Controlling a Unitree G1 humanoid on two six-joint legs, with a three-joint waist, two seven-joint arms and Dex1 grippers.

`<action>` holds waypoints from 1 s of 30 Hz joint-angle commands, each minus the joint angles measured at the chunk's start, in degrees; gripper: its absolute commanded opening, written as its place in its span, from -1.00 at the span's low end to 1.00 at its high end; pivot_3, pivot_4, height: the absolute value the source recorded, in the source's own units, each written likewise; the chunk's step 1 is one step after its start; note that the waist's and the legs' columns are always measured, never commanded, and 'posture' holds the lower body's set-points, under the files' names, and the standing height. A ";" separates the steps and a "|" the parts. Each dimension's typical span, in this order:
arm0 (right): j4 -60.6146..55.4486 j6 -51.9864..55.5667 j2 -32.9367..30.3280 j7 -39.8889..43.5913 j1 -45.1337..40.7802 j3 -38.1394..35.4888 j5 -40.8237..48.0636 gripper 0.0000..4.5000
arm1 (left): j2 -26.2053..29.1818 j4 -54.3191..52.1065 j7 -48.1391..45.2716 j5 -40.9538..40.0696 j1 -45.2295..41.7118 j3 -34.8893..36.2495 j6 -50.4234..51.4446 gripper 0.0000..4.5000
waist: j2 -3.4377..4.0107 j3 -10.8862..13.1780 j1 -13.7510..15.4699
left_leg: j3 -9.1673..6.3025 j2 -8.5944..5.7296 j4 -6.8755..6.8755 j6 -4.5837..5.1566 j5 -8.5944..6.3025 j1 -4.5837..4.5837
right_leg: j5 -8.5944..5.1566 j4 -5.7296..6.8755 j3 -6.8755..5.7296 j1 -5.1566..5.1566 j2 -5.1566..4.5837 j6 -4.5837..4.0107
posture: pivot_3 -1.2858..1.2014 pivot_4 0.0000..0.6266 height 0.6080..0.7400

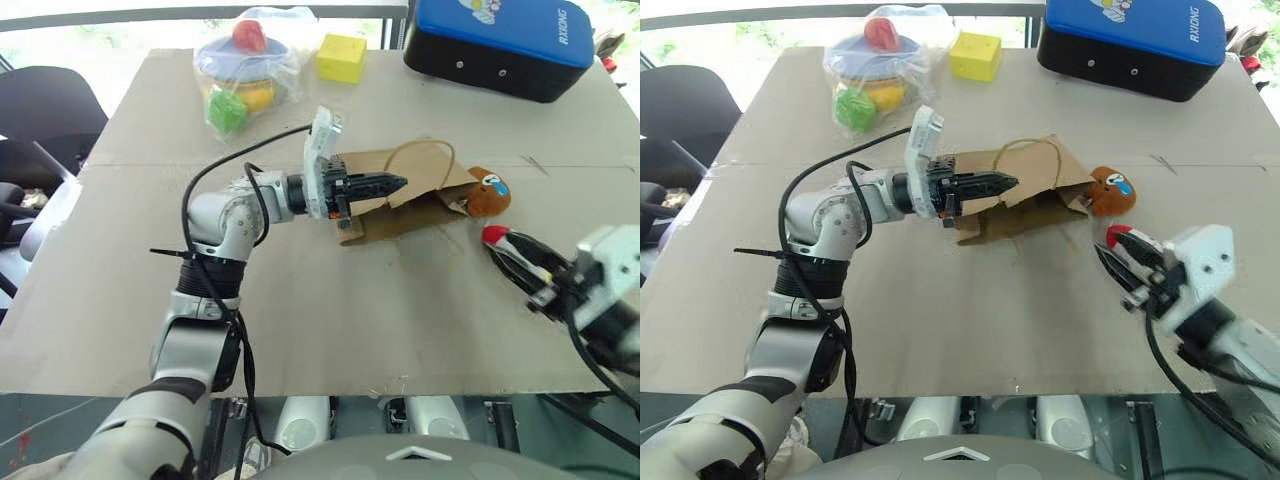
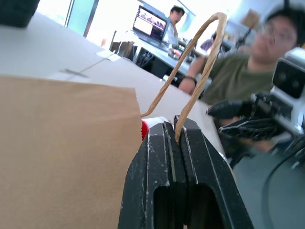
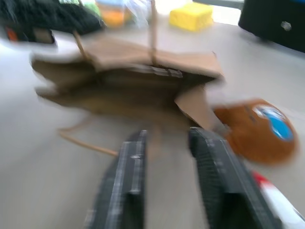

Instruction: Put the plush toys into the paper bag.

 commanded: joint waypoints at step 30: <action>55.51 -16.72 13.48 8.44 -29.02 41.49 -35.42 -0.97 | -9.60 -7.00 26.57 -23.49 1.40 18.27 11.76 -1.00 | -0.02 -0.02 -0.25 | -0.02 -0.02 -0.04 -0.06 0.03 -0.05 | 0.01 -0.03 -0.07 -0.06 -0.06 0.01 | 0.03 -0.52 0.84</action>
